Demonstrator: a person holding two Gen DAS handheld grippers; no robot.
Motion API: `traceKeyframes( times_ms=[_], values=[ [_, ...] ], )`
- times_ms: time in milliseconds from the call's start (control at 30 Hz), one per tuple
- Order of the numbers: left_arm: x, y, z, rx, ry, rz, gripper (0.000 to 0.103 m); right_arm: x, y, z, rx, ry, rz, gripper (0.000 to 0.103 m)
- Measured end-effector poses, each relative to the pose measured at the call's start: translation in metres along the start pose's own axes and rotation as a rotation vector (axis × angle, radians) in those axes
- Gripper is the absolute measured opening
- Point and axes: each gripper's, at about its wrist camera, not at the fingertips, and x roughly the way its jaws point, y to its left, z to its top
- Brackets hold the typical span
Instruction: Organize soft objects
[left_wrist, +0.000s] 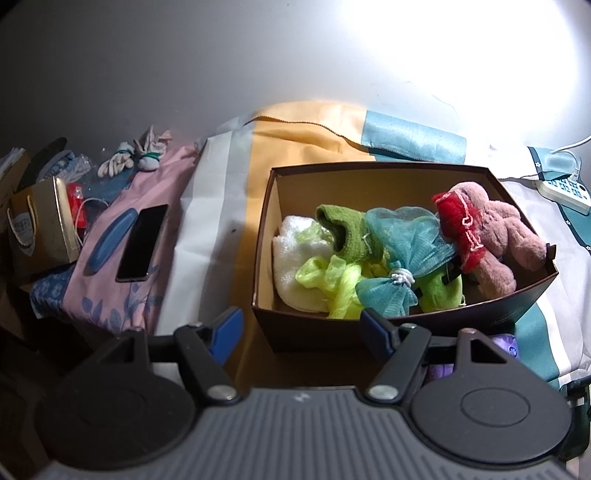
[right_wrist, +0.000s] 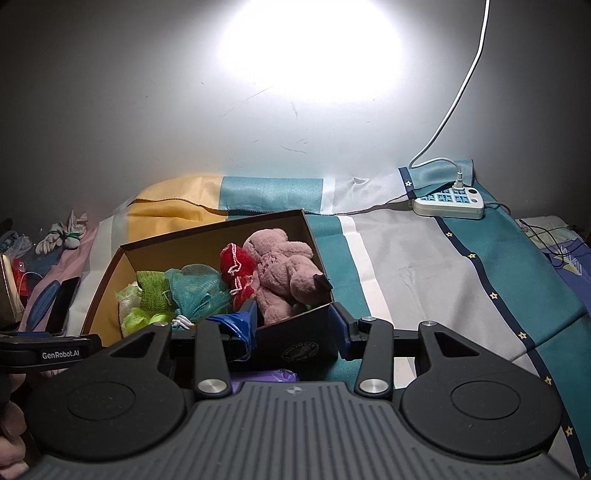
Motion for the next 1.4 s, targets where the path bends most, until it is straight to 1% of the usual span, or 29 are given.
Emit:
traceKeyframes(
  times_ms=[367, 733, 867, 1400],
  values=[
    [0.006, 0.002, 0.000, -0.010, 0.005, 0.003, 0.073, 0.003, 0.001, 0.002, -0.010, -0.004, 0.008, 0.027],
    [0.011, 0.001, -0.001, -0.018, 0.018, 0.012, 0.072, 0.008, 0.001, 0.003, -0.001, 0.002, -0.004, 0.027],
    [0.012, 0.001, -0.001, -0.021, 0.028, 0.010, 0.073, 0.010, 0.001, 0.003, 0.000, 0.010, -0.002, 0.027],
    [0.014, 0.000, -0.003, -0.025, 0.027, 0.017, 0.073, 0.017, 0.004, 0.002, -0.019, 0.037, -0.014, 0.027]
  ],
)
